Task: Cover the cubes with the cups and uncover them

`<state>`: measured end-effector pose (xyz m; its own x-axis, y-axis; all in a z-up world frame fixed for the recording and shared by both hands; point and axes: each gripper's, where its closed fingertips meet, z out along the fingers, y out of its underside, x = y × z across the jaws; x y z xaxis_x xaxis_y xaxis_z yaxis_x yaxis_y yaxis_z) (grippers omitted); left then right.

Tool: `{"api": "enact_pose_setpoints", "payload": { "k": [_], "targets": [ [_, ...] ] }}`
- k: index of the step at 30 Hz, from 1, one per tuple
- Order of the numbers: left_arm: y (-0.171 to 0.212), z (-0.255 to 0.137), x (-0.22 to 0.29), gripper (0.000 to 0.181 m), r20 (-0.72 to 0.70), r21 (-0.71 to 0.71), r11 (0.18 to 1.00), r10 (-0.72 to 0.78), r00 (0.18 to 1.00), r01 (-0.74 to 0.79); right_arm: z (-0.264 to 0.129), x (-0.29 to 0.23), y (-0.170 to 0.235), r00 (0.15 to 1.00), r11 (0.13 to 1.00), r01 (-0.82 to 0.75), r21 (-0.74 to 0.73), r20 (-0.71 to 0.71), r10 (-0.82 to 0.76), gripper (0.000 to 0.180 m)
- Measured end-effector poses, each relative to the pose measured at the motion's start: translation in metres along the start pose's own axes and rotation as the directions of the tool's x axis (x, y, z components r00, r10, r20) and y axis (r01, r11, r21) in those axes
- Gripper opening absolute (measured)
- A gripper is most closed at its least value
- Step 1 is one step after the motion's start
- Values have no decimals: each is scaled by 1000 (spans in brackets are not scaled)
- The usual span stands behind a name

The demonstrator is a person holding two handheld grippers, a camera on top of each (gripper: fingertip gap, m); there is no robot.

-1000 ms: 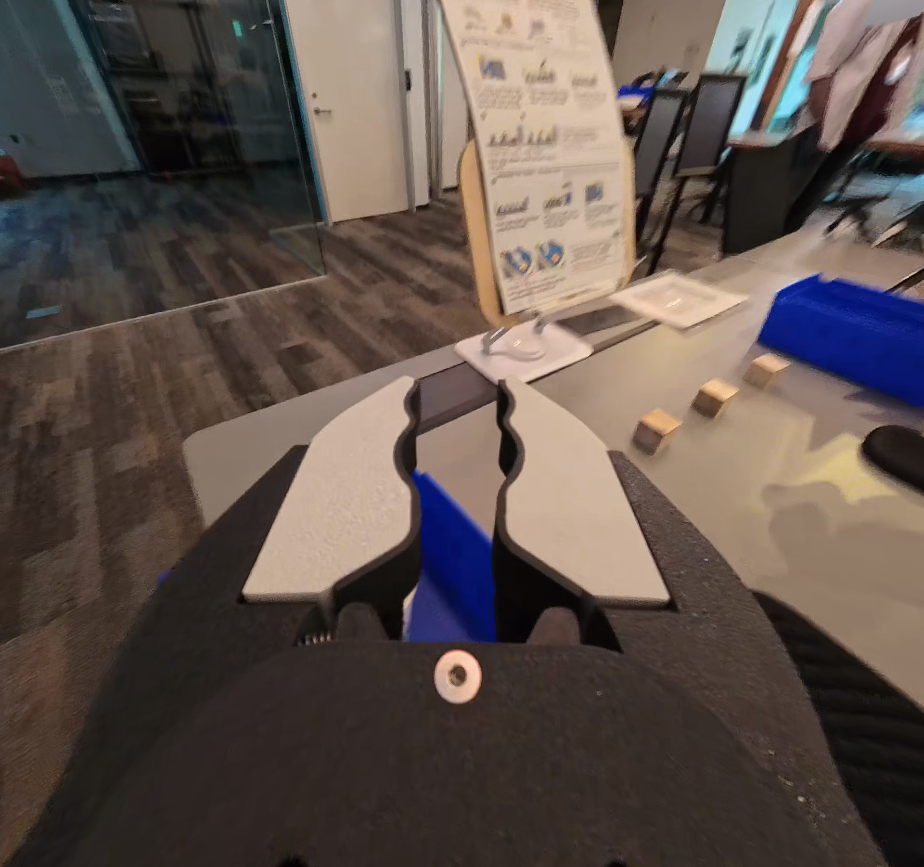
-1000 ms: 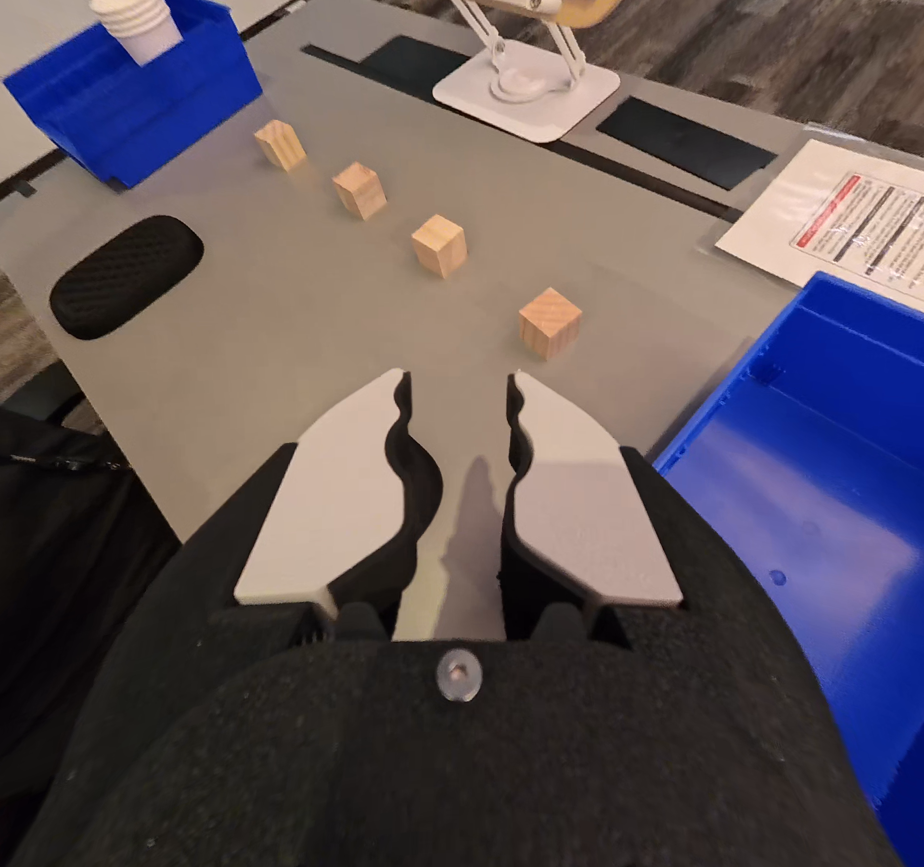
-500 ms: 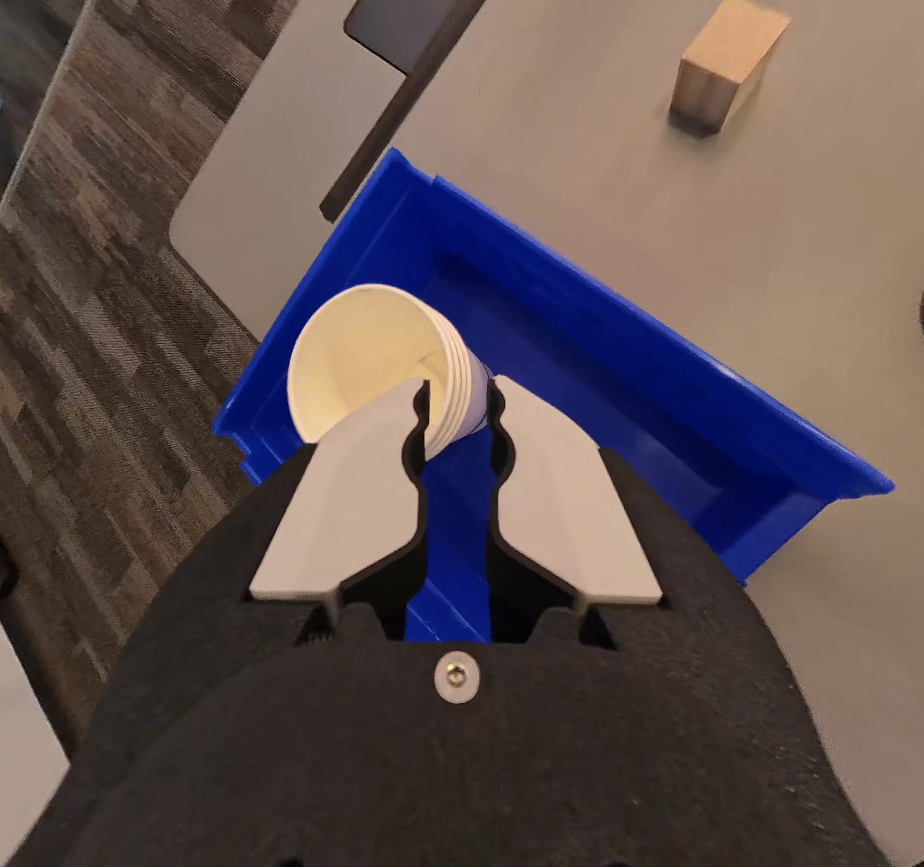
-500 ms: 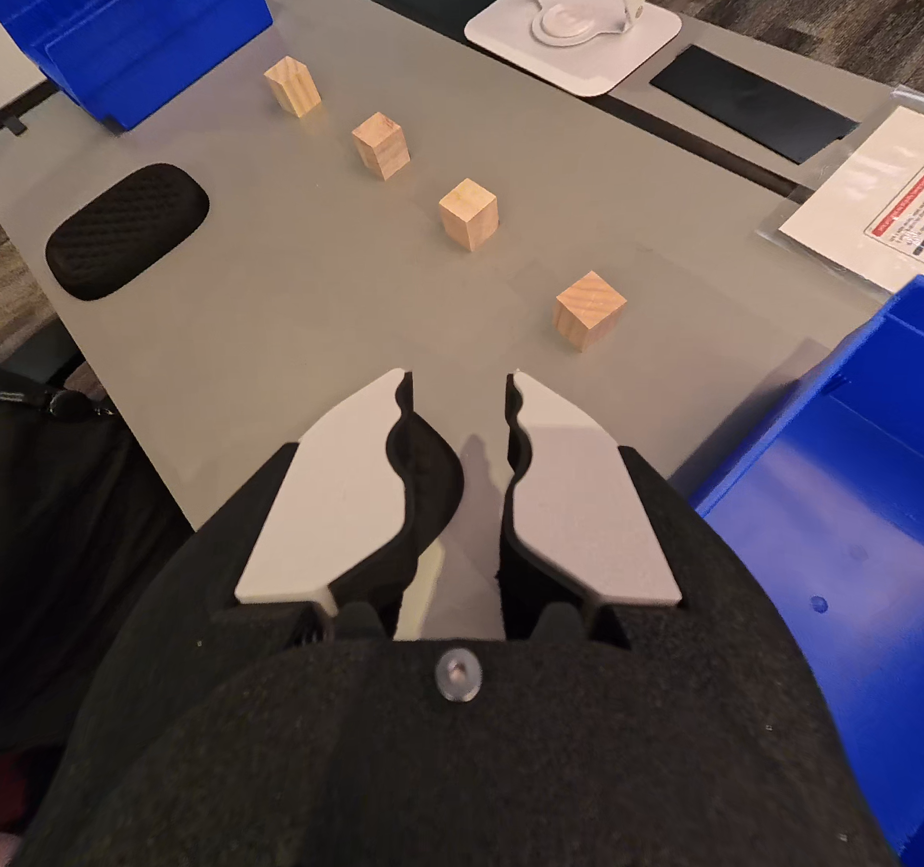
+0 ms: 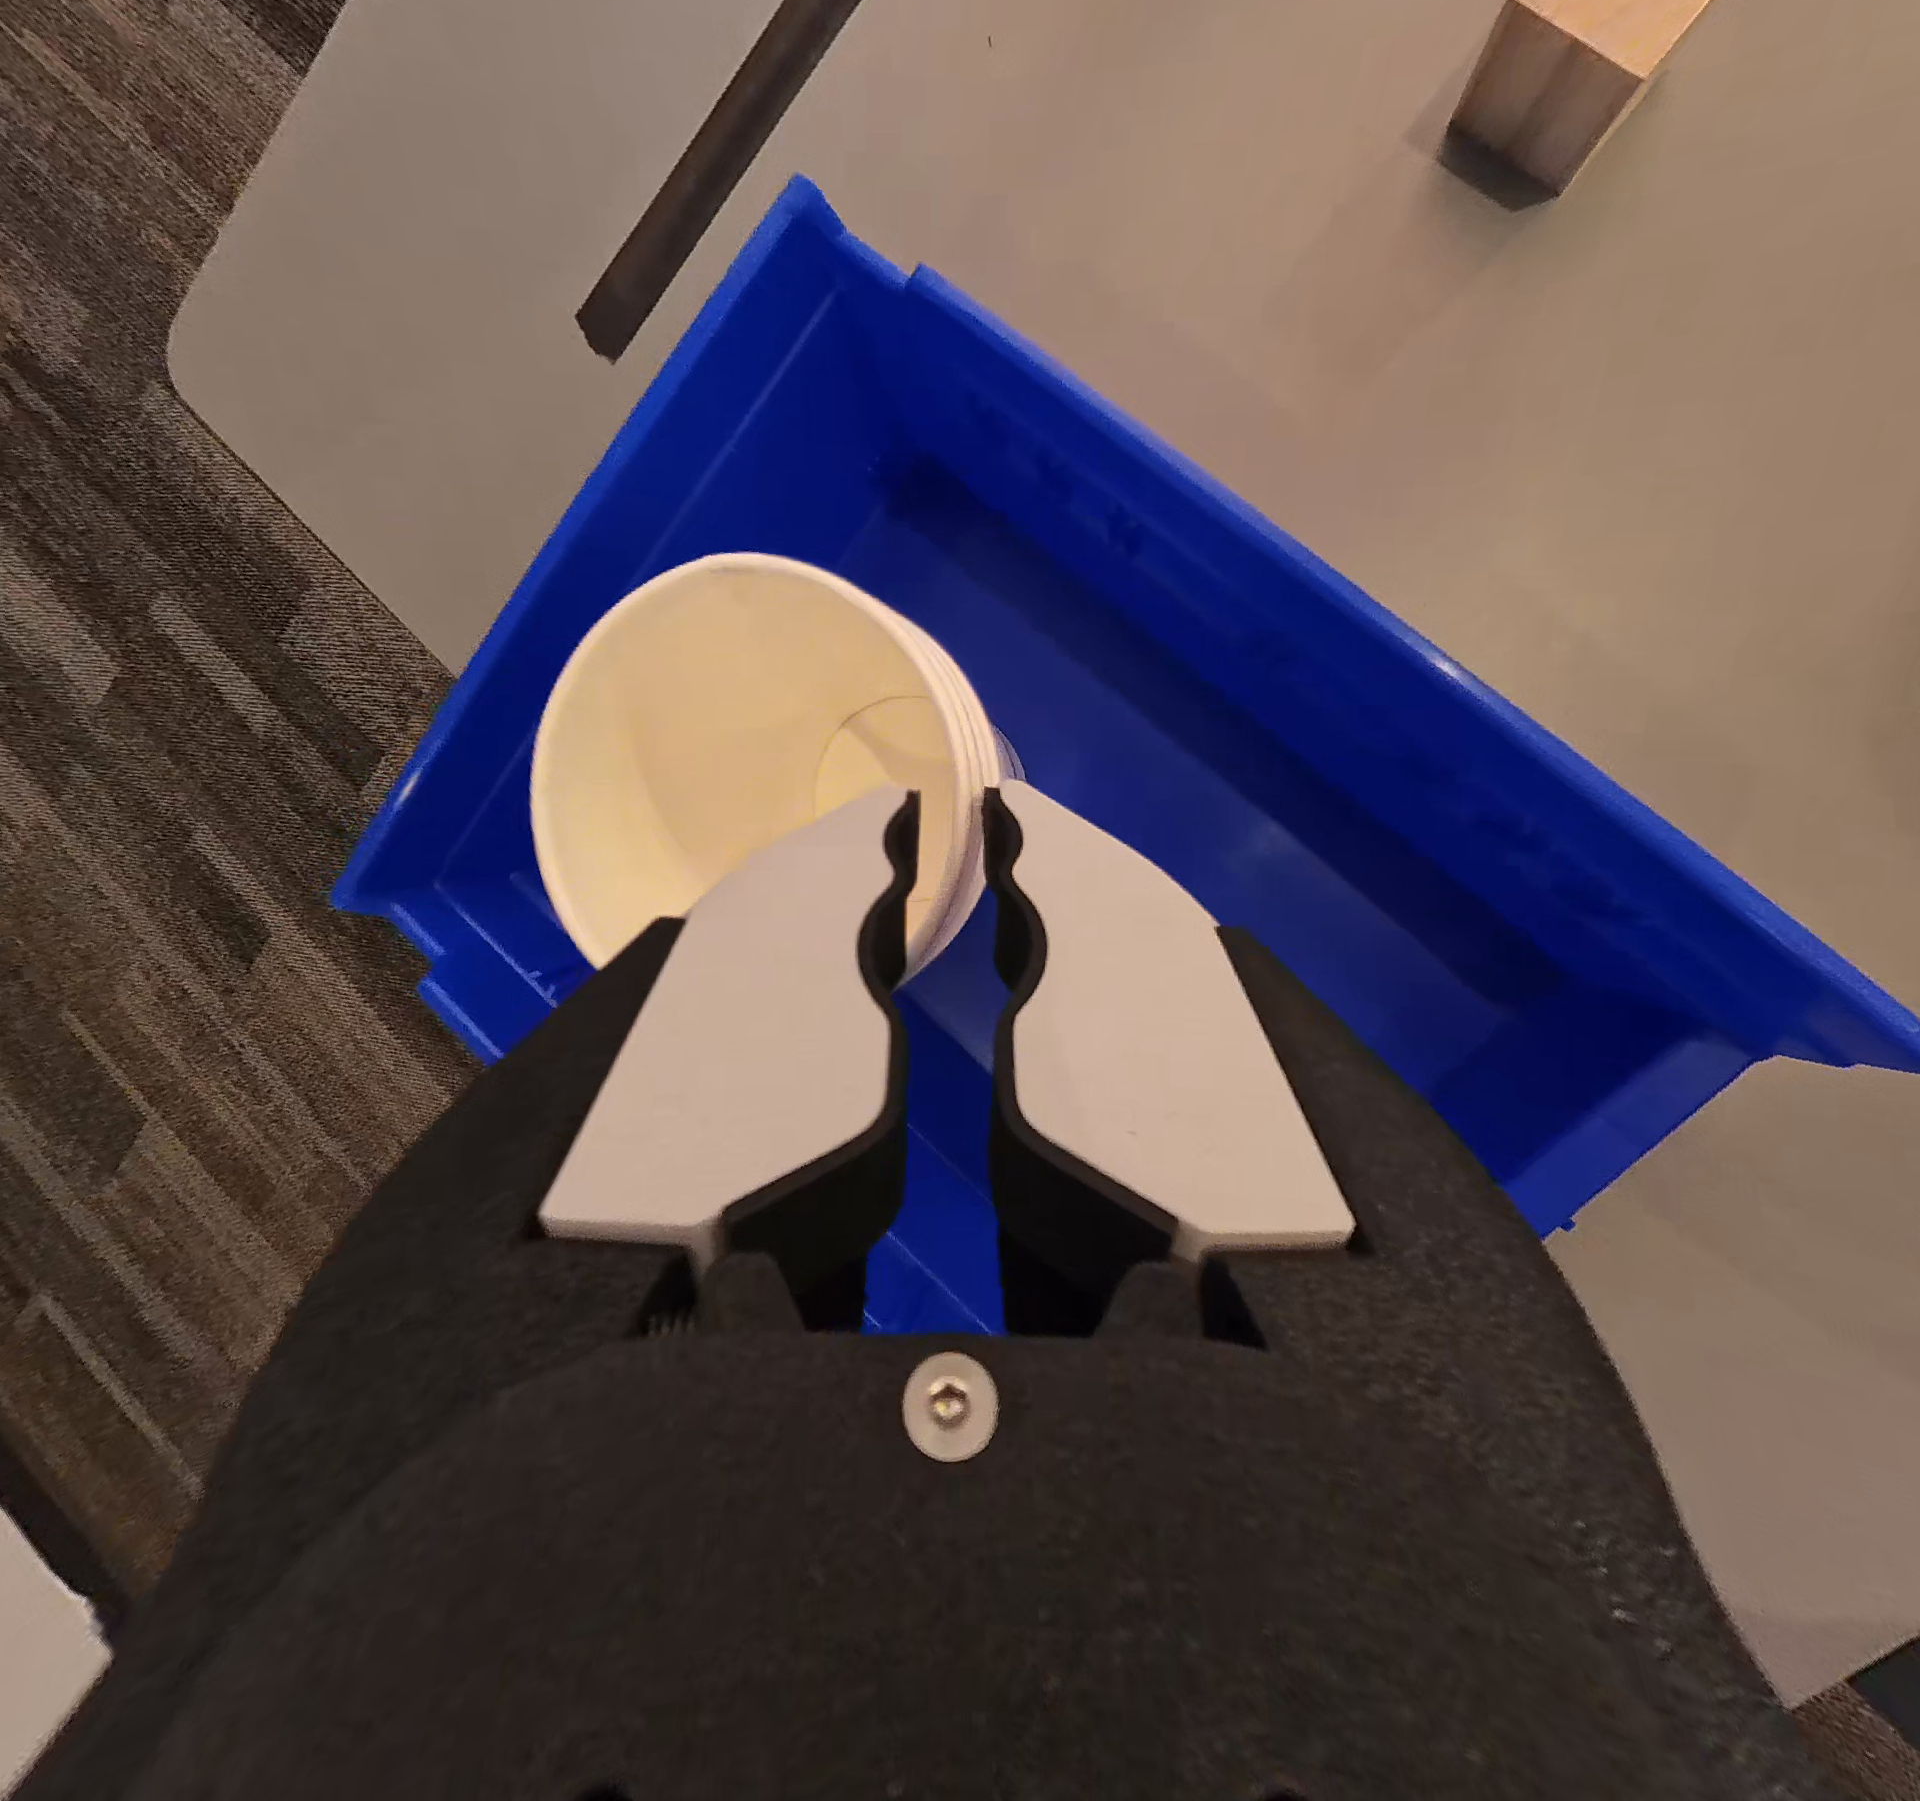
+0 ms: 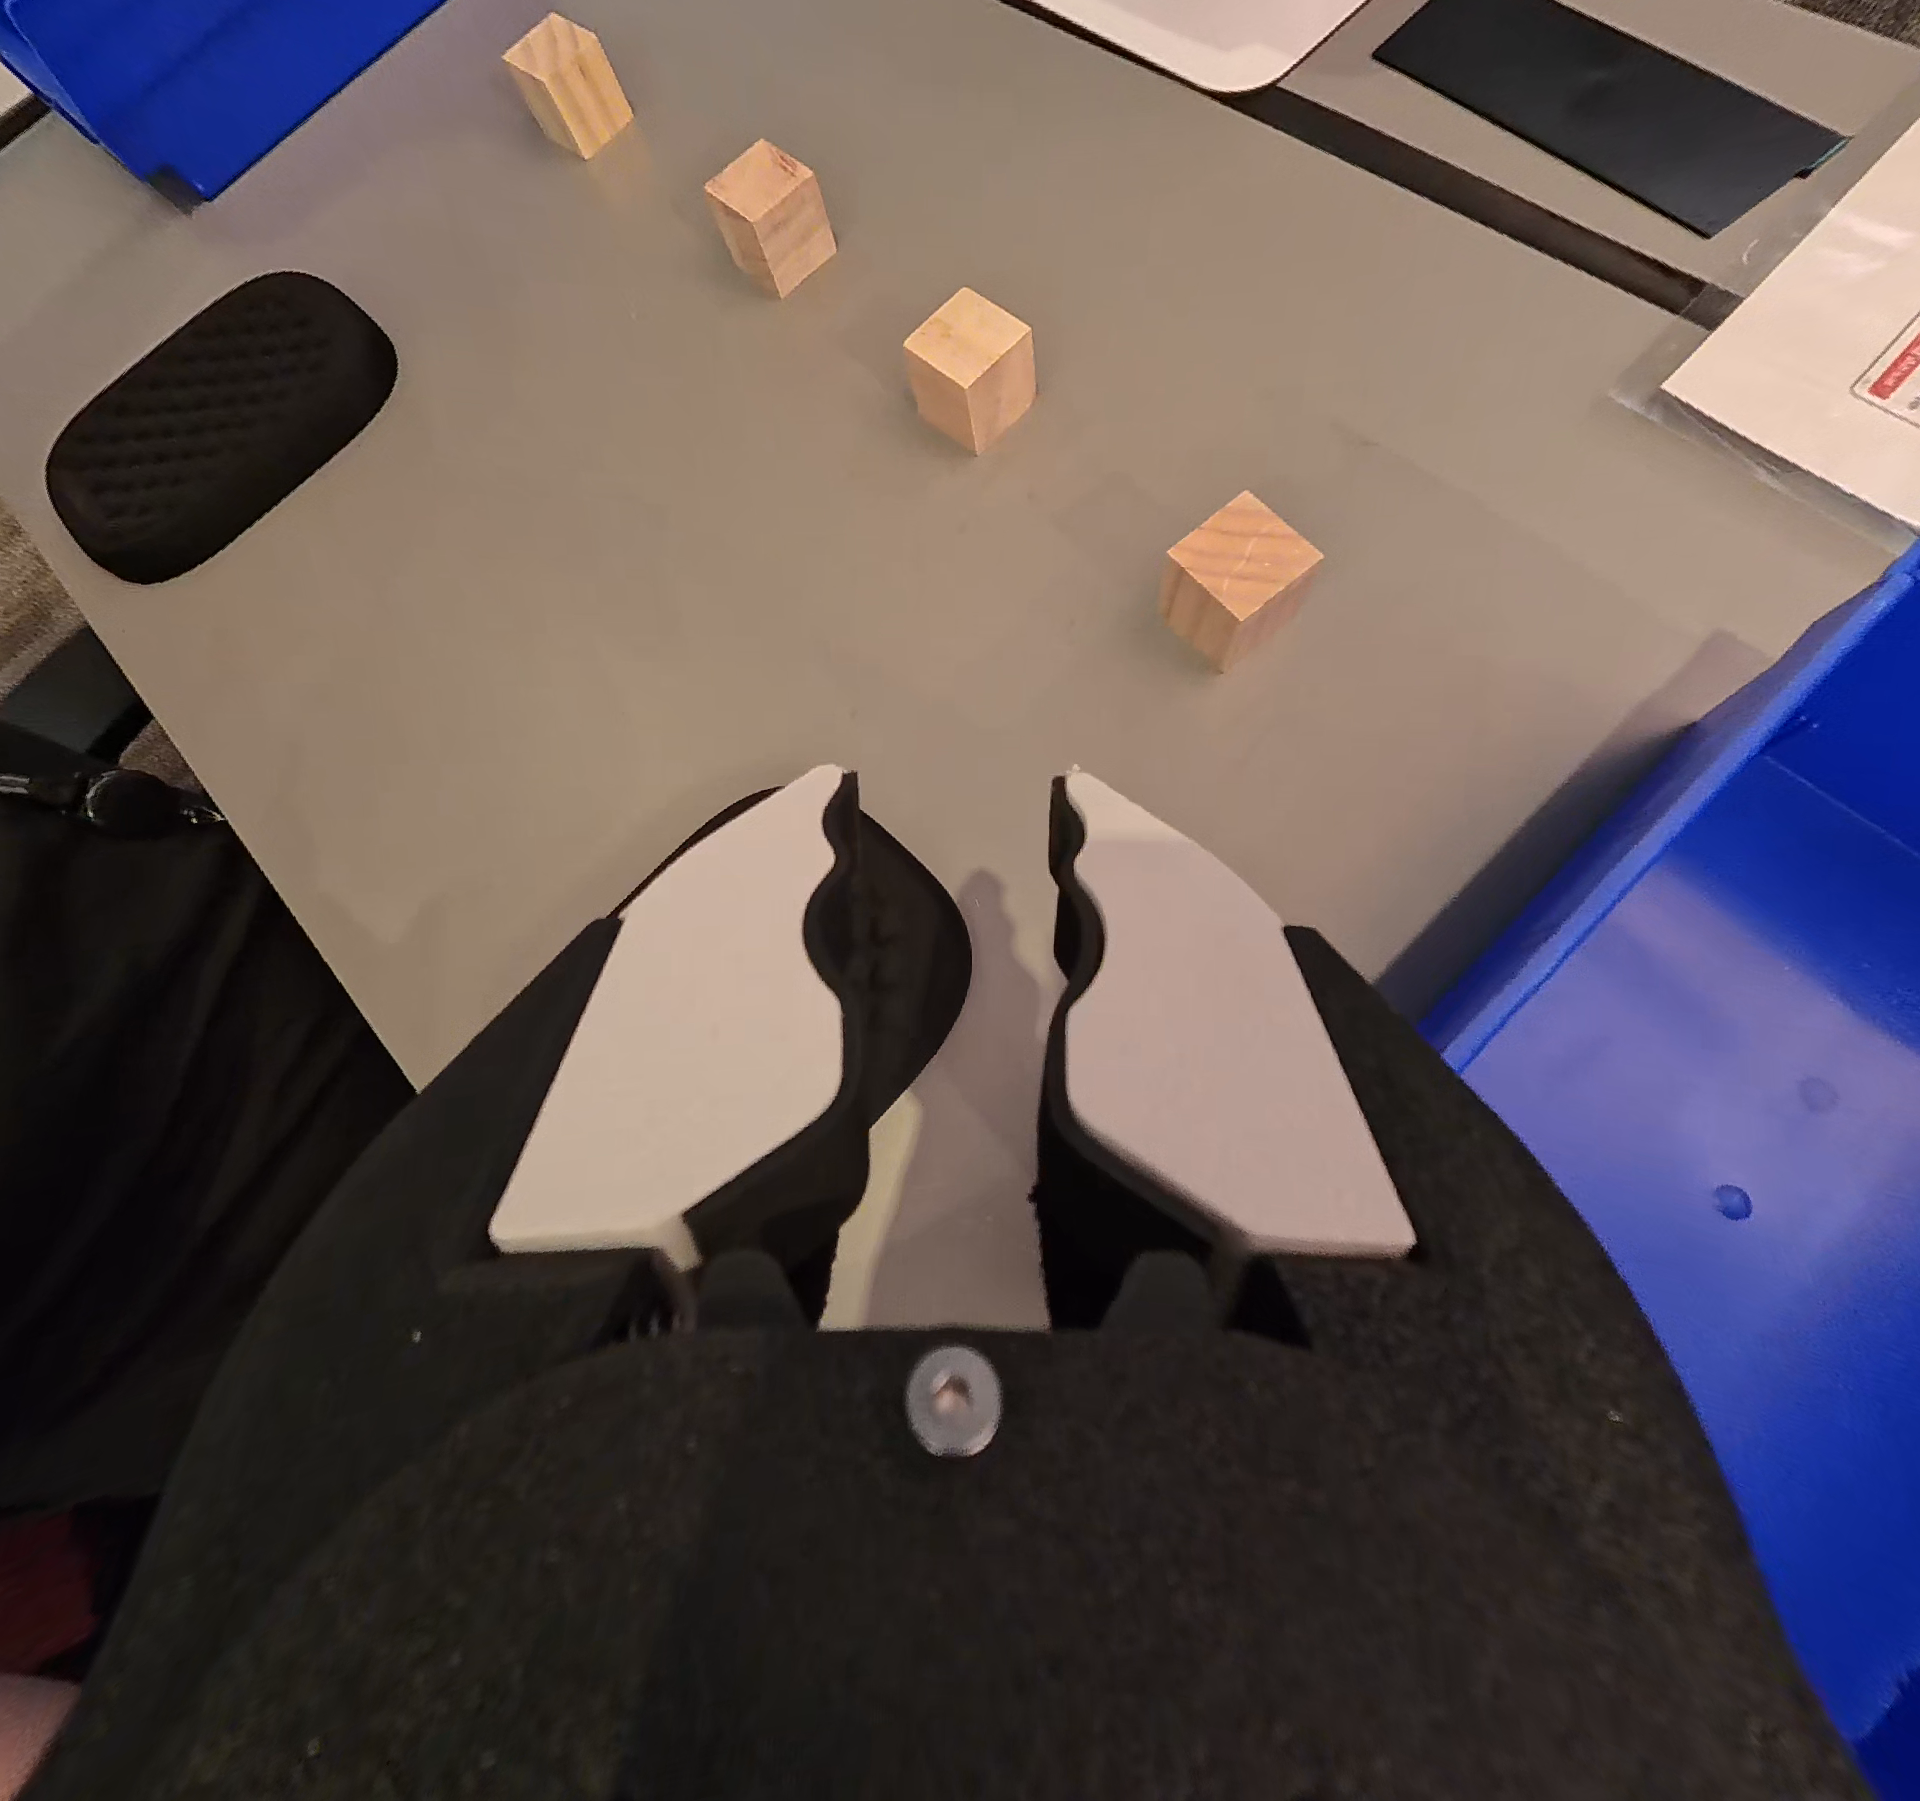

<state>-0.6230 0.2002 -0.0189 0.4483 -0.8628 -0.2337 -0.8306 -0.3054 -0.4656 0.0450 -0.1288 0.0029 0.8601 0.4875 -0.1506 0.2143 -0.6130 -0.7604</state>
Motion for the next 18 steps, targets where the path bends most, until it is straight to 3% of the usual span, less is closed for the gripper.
{"api": "enact_pose_setpoints", "payload": {
  "k": [15,18],
  "targets": [
    [-3,-1,2,10,-24,7,1000,-30,999,31,4,1,7,1000,1000,2,-26,4,-2,35],
    [-4,-2,3,3,-27,12,999,-30,999,31,4,1,8,1000,1000,1,-27,6,-1,35]
  ]
}}
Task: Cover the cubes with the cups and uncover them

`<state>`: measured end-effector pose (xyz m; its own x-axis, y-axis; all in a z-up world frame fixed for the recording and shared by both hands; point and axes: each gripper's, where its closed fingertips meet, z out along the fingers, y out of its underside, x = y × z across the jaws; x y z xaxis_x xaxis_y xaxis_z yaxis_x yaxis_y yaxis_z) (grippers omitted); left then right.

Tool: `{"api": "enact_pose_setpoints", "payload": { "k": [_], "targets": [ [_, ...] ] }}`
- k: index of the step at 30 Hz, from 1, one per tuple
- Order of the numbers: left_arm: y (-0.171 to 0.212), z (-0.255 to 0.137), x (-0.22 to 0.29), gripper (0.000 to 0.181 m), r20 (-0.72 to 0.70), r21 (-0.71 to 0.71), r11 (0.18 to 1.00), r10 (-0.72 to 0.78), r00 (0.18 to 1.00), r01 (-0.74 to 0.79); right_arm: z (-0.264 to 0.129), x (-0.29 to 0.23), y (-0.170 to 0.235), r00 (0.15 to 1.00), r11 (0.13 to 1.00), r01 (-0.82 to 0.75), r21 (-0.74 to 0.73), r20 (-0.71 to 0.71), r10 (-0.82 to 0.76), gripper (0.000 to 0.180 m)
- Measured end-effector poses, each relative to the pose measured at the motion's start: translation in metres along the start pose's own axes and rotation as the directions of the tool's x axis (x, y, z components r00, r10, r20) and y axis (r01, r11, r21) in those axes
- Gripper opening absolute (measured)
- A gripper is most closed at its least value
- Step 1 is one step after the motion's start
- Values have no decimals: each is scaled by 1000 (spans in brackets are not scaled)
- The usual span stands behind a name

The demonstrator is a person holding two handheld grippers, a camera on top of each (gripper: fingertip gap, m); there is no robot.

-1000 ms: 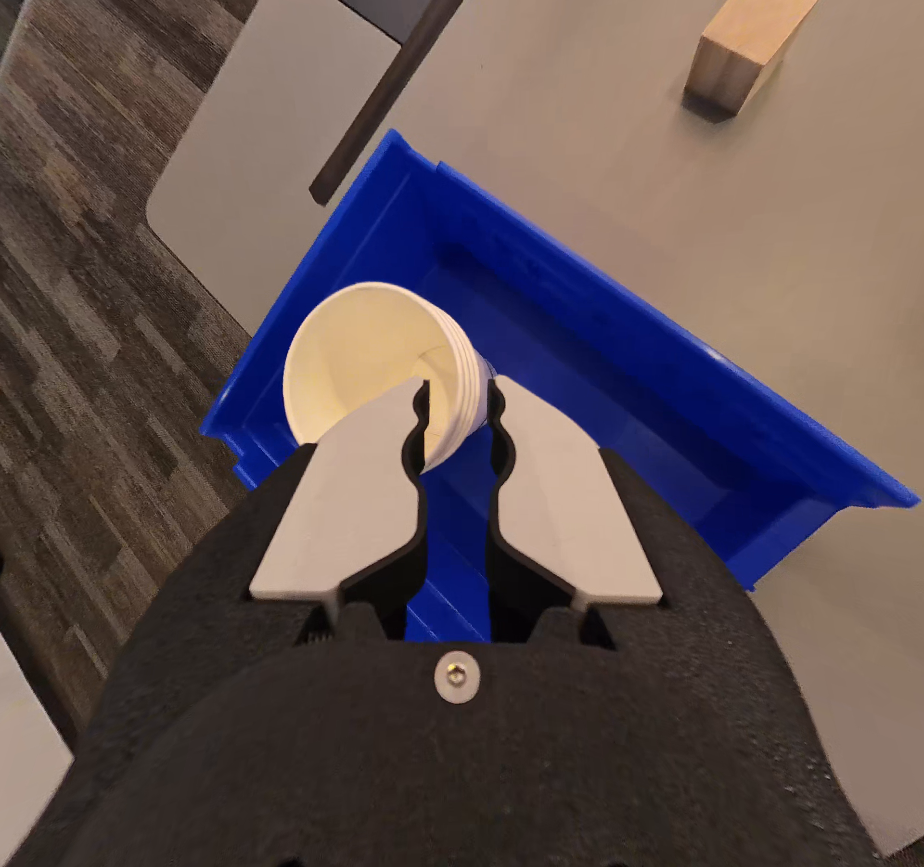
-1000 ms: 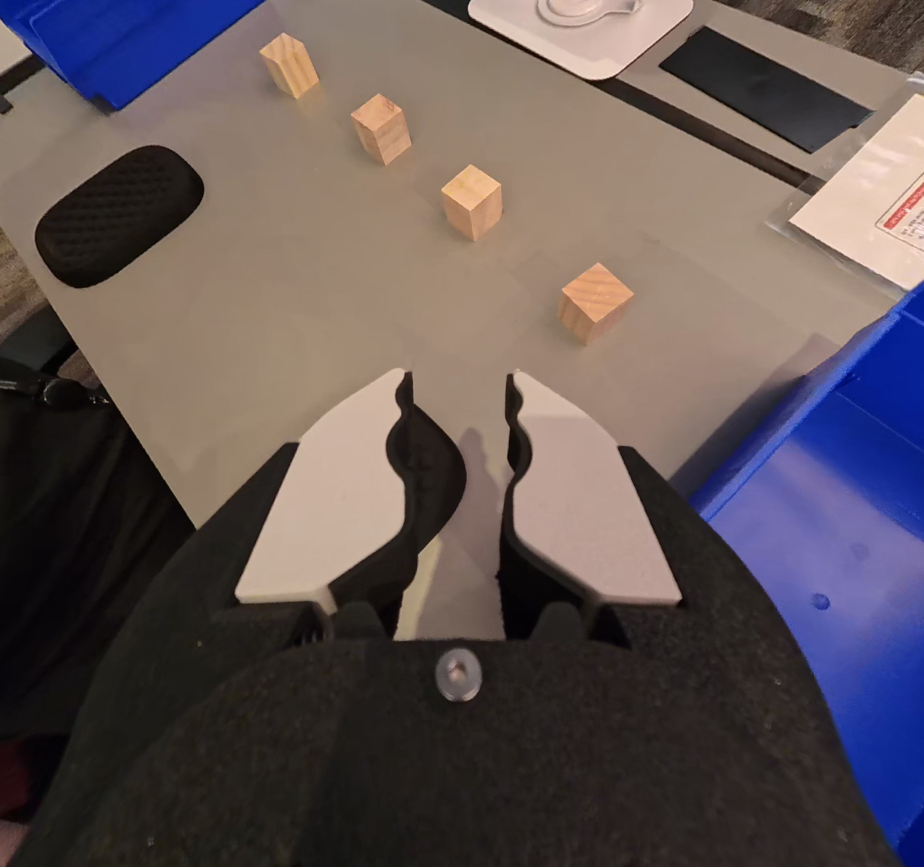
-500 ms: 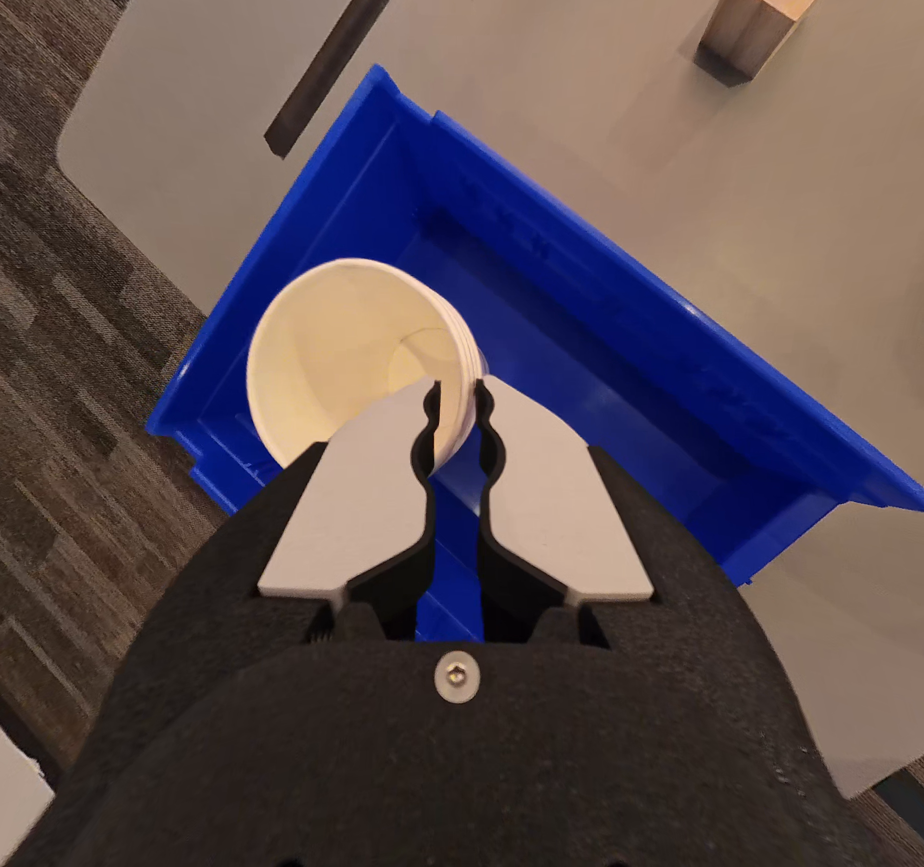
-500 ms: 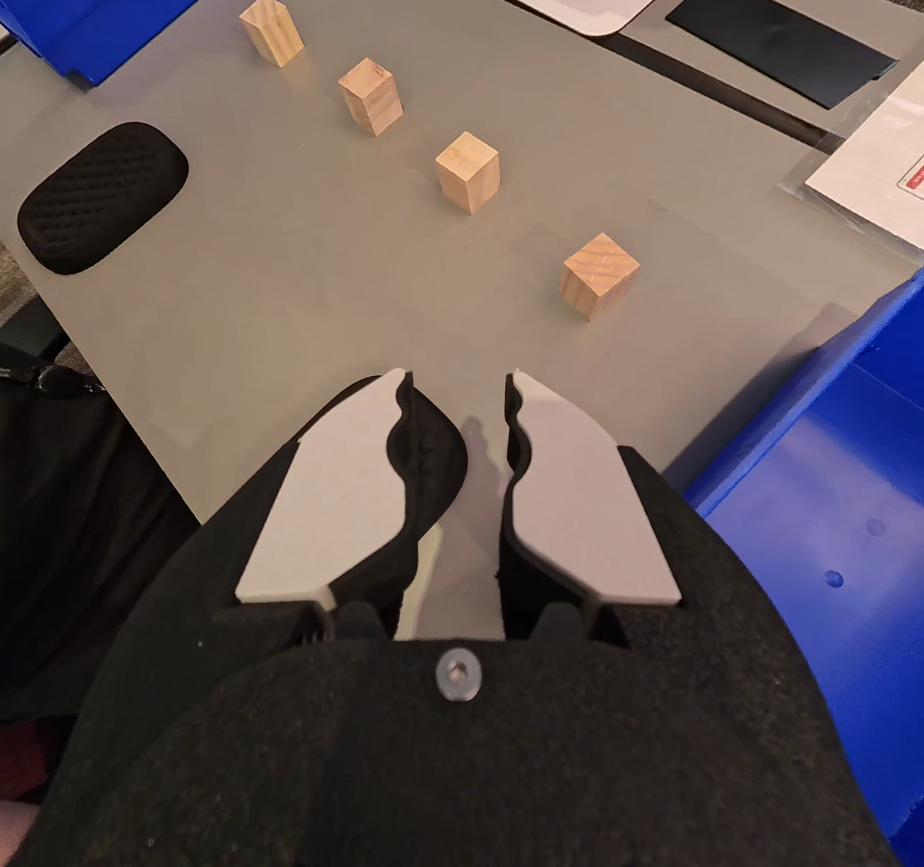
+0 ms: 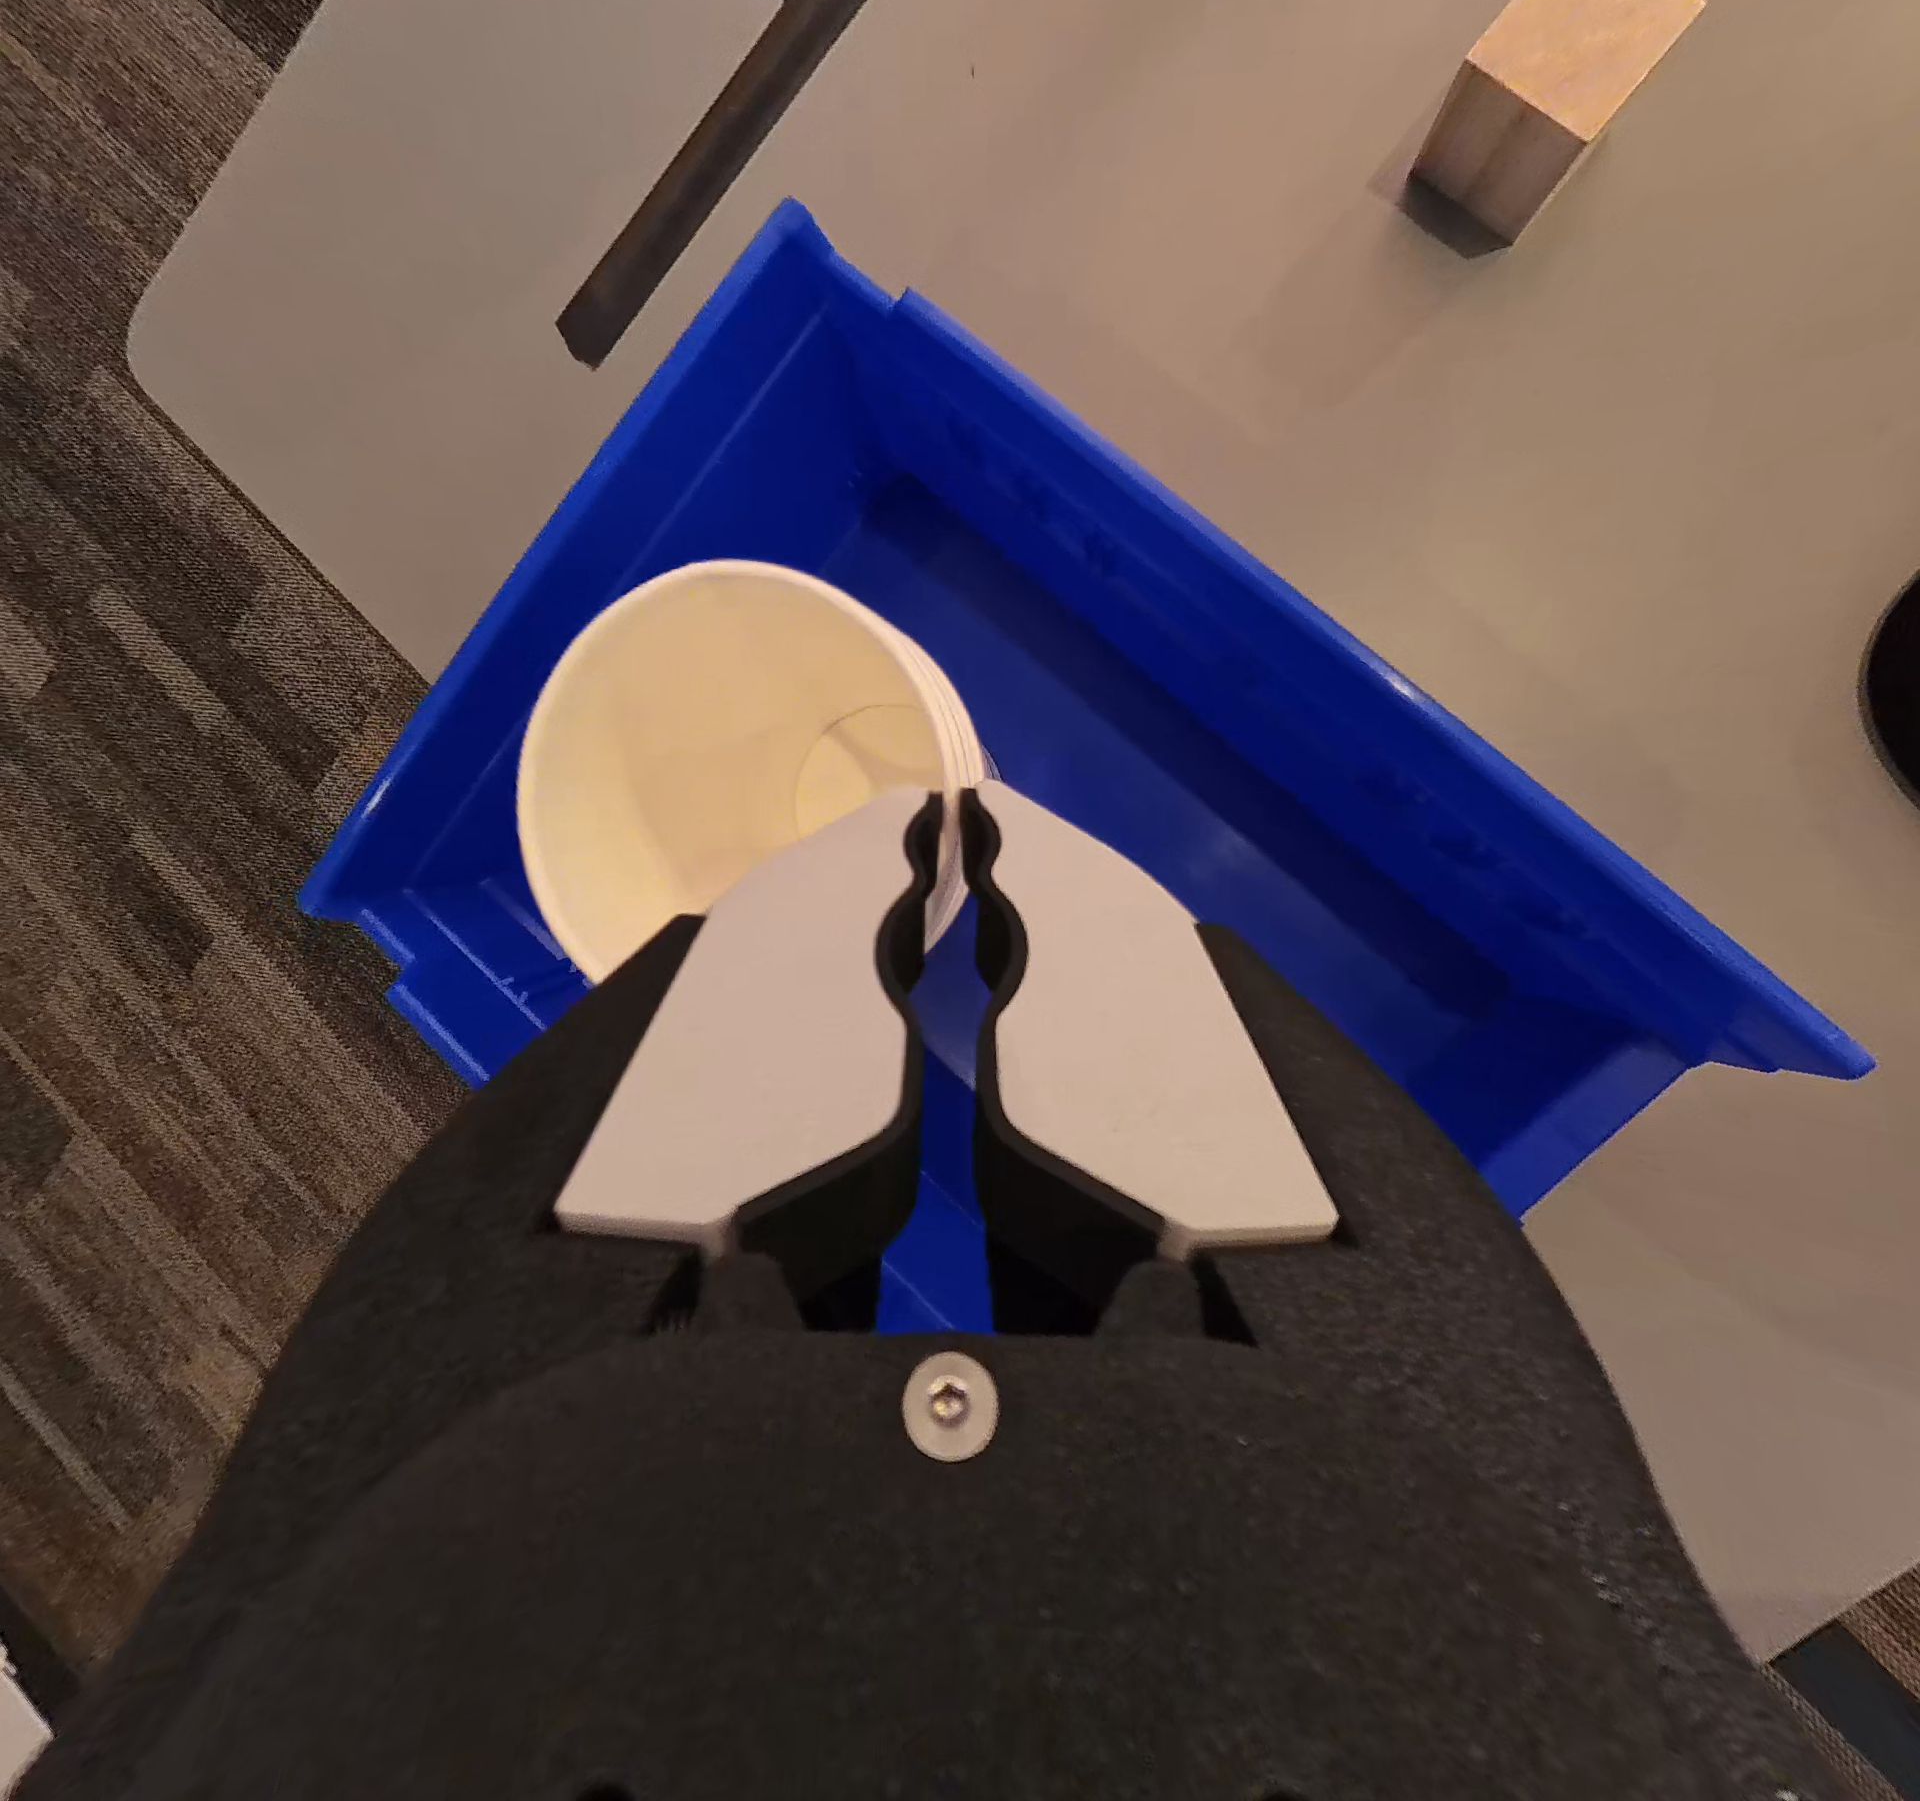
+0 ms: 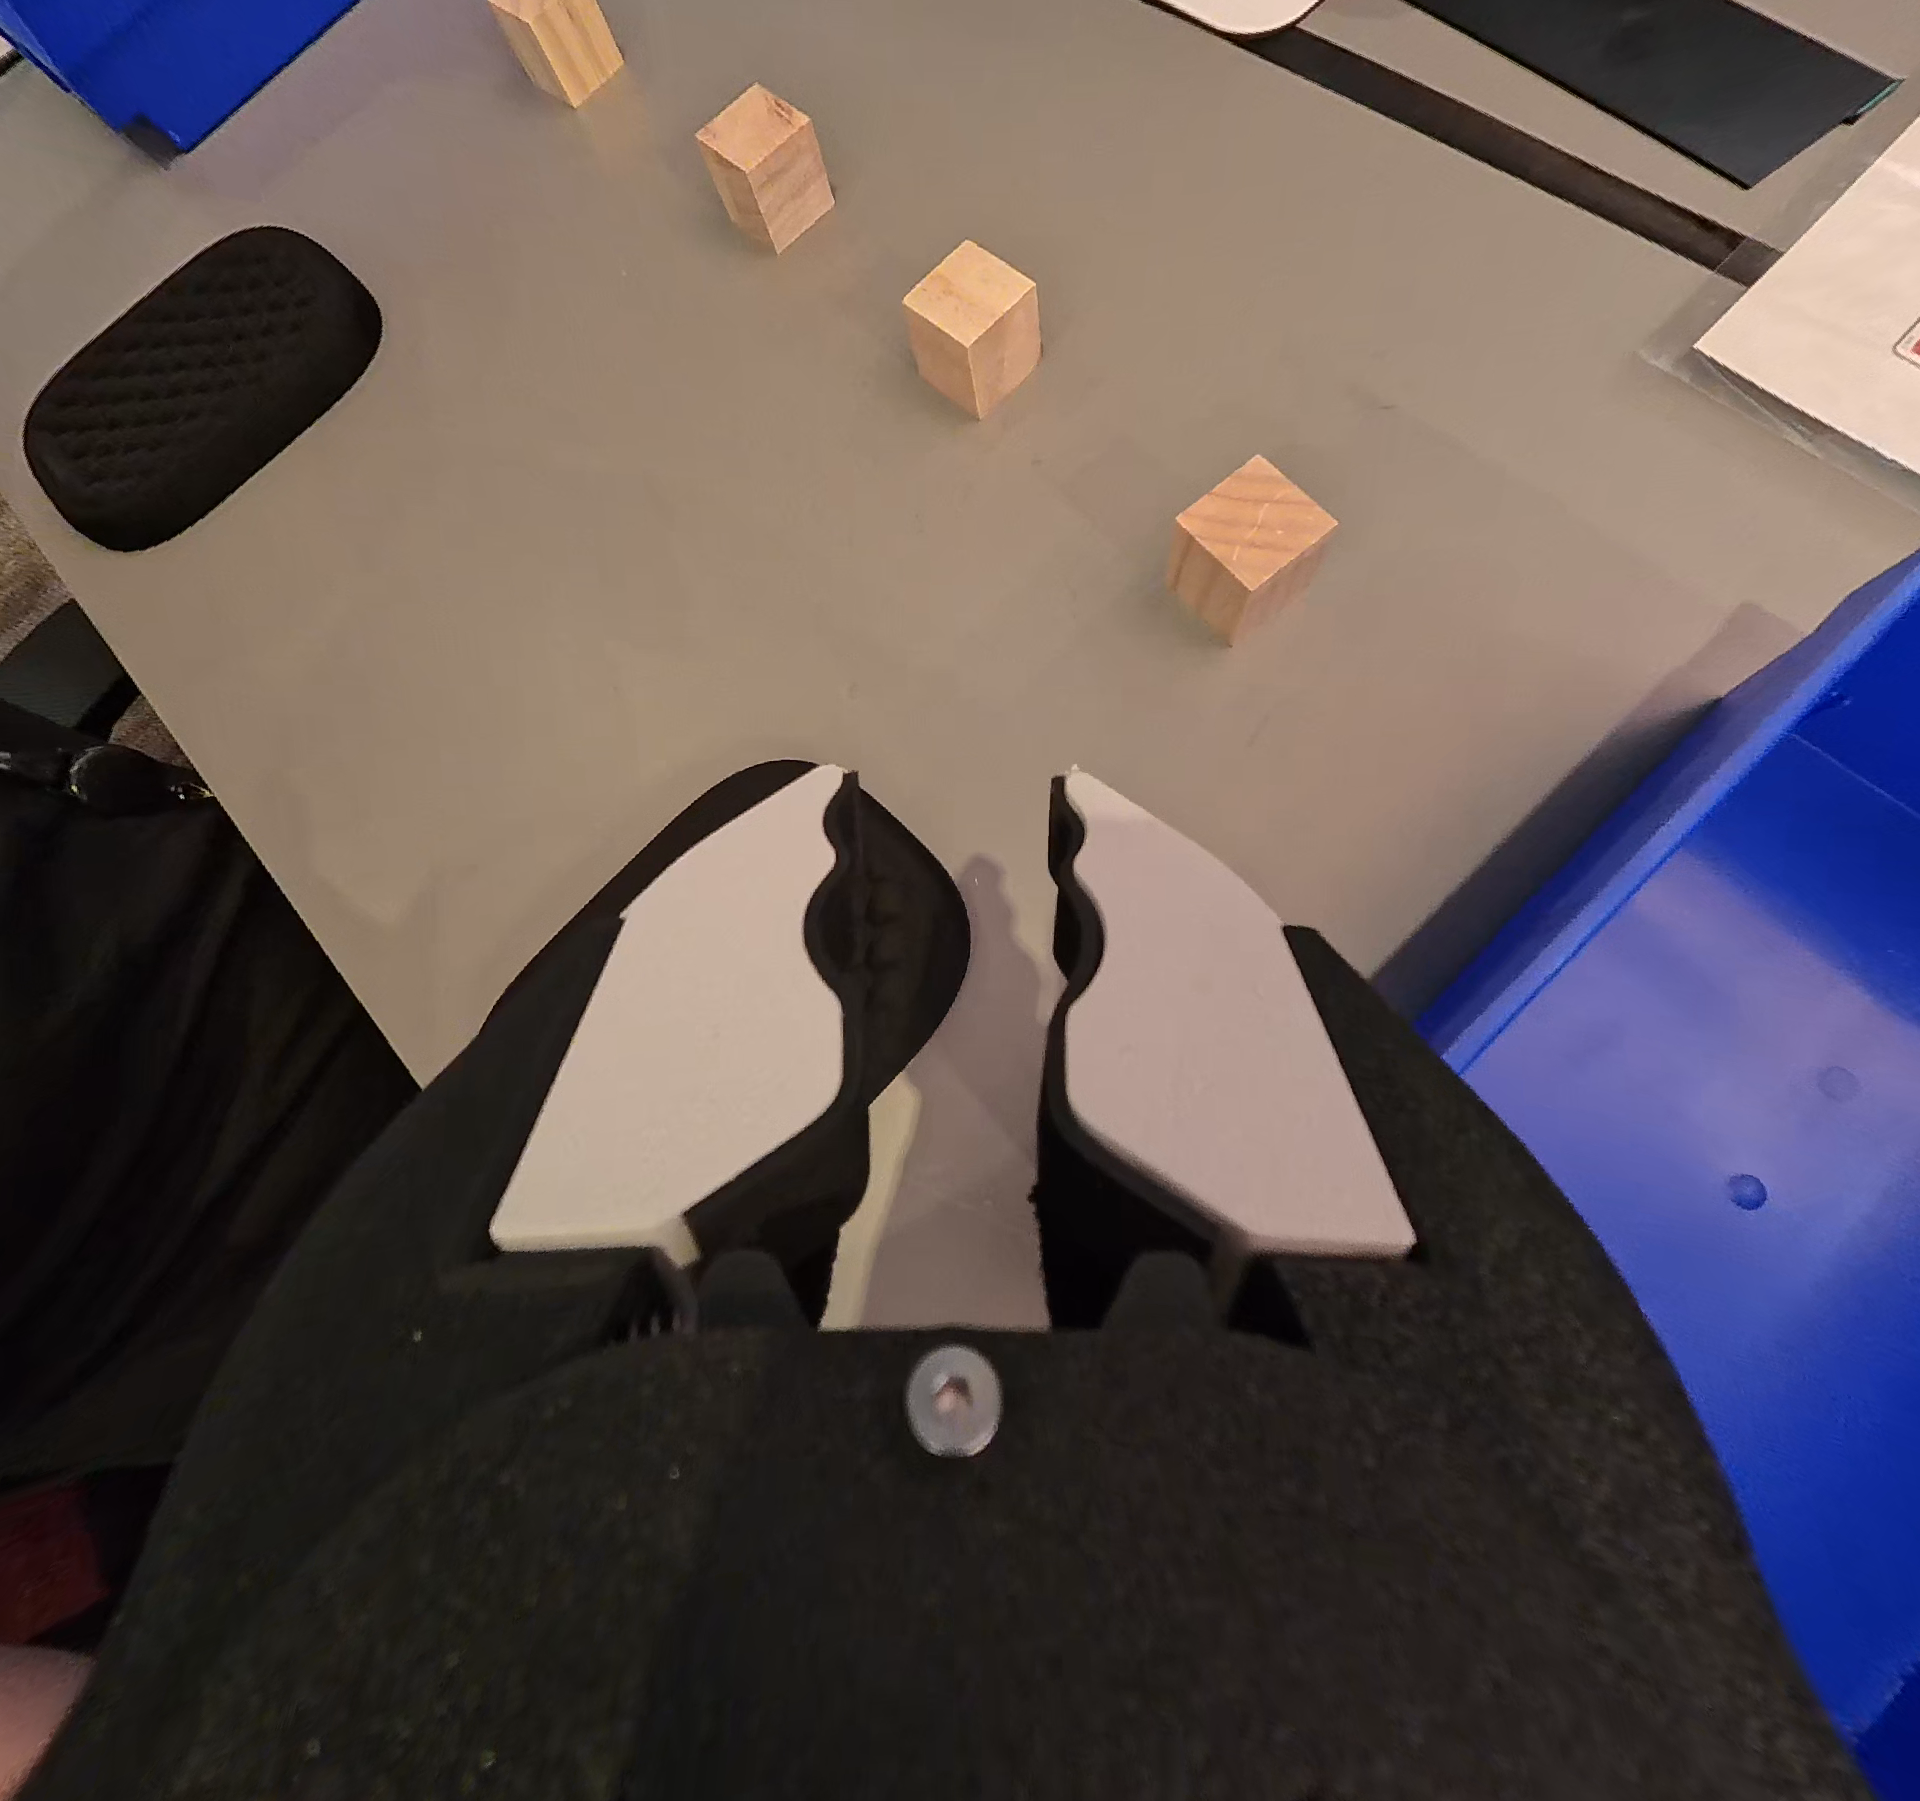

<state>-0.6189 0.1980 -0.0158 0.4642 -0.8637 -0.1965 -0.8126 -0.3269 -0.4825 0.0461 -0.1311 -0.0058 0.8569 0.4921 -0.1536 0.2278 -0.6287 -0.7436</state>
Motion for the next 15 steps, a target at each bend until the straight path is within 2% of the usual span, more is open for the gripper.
{"api": "enact_pose_setpoints", "payload": {
  "k": [4,6,8,15],
  "targets": [
    [1,2,2,3,-2,-16,1000,-1,1000,1,1,0,3,1000,1000,1,-4,5,-1,35],
    [4,3,0,11,18,-40,999,3,1000,-2,1,0,4,1000,1000,0,-8,7,0,35],
    [3,4,1,5,18,-40,999,12,1000,-11,0,0,5,1000,1000,2,-6,6,-2,35],
    [0,2,-1,3,36,-29,1000,12,999,-11,-4,3,7,1000,1000,-4,-1,2,4,34]
  ]
}}
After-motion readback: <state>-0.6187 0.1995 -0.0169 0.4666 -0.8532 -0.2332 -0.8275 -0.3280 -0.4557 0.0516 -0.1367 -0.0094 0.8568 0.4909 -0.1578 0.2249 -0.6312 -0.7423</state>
